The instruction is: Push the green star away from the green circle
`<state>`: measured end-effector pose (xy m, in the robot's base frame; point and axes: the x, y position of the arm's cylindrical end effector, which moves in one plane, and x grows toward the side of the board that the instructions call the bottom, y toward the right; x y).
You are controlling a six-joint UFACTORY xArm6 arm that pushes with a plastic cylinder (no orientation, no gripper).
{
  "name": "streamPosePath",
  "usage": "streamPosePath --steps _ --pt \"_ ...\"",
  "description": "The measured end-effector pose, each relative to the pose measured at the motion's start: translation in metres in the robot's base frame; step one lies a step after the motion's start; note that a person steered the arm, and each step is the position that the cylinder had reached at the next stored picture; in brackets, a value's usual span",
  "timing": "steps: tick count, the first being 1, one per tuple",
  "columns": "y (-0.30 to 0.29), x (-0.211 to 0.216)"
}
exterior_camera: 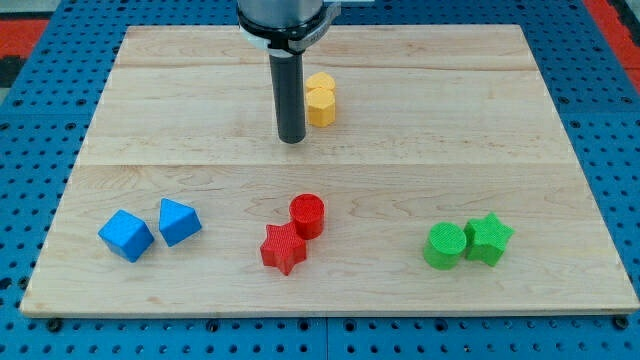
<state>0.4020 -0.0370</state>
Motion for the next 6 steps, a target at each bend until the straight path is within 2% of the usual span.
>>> streamPosePath --steps 3,5,6 --pt "0.006 0.014" --pt "0.127 0.018" --pt "0.254 0.03"
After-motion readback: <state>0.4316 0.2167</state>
